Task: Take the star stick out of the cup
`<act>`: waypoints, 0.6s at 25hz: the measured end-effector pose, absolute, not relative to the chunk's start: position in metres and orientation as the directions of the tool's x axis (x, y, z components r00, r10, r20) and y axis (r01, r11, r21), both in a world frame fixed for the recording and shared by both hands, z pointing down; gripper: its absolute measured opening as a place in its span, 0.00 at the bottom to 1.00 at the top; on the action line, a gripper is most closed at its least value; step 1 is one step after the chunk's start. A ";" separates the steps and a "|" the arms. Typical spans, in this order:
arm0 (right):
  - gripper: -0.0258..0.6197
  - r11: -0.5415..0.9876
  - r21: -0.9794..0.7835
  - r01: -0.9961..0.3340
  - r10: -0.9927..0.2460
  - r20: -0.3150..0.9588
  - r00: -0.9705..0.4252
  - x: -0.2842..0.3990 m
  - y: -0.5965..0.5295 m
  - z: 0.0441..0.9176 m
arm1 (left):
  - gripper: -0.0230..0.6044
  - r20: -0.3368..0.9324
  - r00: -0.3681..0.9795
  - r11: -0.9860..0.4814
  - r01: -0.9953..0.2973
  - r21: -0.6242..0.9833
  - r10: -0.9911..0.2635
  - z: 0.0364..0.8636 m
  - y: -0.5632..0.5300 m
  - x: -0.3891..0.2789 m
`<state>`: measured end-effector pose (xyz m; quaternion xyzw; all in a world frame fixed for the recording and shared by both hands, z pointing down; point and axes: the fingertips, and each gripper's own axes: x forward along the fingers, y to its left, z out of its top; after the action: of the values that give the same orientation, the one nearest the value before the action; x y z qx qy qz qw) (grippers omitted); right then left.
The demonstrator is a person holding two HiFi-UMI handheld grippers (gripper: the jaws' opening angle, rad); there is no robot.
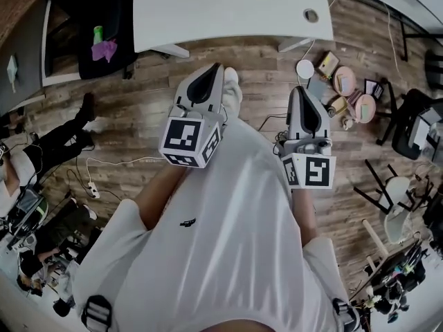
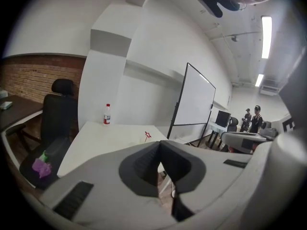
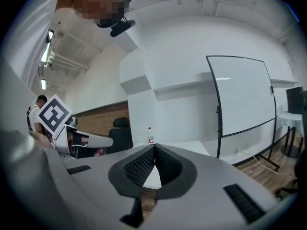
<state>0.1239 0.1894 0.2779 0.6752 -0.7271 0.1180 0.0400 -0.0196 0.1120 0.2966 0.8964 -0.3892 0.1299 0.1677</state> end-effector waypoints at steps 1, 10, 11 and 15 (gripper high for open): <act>0.05 0.067 -0.113 -0.991 -0.971 0.222 -0.091 0.127 0.174 0.276 | 0.03 0.354 0.664 -0.640 -0.742 0.201 -0.659 0.292 0.096 -0.016; 0.05 0.154 -0.056 -0.986 -0.958 0.237 -0.163 0.122 0.034 0.271 | 0.03 0.329 0.668 -0.634 -0.741 0.221 -0.667 0.289 -0.026 0.000; 0.05 0.158 -0.047 -0.986 -0.957 0.237 -0.165 0.122 0.024 0.272 | 0.03 0.334 0.666 -0.631 -0.744 0.223 -0.667 0.292 -0.034 -0.001; 0.09 0.198 -0.050 -0.979 -0.936 0.288 -0.204 0.117 -0.005 0.287 | 0.03 0.358 0.658 -0.621 -0.749 0.230 -0.662 0.297 -0.051 -0.004</act>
<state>0.1173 -0.0051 0.2868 0.6235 -0.7677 0.1114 0.0973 -0.0038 -0.0510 0.2972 0.8922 -0.3955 0.1201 0.1820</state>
